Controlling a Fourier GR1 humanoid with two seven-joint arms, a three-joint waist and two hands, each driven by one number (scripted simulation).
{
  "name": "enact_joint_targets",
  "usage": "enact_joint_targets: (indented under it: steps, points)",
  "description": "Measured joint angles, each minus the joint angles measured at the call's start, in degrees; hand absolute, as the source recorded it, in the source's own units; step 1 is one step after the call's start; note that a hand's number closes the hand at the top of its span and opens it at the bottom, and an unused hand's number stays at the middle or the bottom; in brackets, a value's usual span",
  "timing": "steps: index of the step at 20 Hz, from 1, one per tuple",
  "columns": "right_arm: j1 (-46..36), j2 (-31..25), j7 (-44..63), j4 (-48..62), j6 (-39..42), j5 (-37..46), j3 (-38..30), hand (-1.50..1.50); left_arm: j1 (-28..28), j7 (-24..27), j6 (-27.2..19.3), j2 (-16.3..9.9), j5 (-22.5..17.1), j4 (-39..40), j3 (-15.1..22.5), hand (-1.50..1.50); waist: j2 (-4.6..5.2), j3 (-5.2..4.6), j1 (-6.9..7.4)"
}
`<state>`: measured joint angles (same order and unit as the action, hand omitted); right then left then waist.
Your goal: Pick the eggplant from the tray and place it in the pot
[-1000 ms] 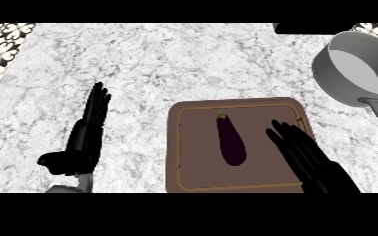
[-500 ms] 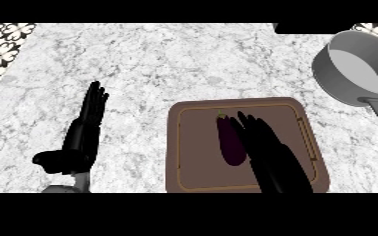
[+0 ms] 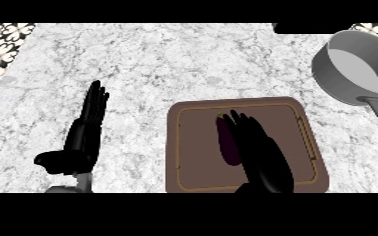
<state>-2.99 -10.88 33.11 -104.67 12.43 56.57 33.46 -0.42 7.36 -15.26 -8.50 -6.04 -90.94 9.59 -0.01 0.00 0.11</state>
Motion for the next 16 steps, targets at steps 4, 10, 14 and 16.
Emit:
enact_joint_targets:
  steps: [4, 10, 14, 16]
  points:
    - [-0.57, 1.81, -2.57, 4.54, -1.77, 1.69, -1.28, -1.50, -0.49, -0.06, 0.94, 0.72, 0.65, 0.98, -1.23, 0.00, -0.01, 0.00, -0.03]
    - [-0.49, 3.15, -5.21, 7.33, -2.02, 3.71, -3.39, -1.50, 1.05, -0.65, 1.96, 2.01, 1.76, -1.07, -1.79, 0.00, -0.02, 0.00, -0.04]
    - [-1.77, 4.99, -6.68, 10.85, -3.03, 4.86, -4.81, -1.50, 0.31, -0.48, 2.82, 2.78, 2.33, 0.31, -2.52, 0.00, -0.14, -0.13, -0.07]
    - [-3.64, 6.16, -7.75, 13.58, -3.15, 5.17, -5.88, 1.50, 0.04, -0.14, 3.13, 2.95, 2.48, 0.91, -3.19, 0.00, -0.17, -0.20, -0.08]
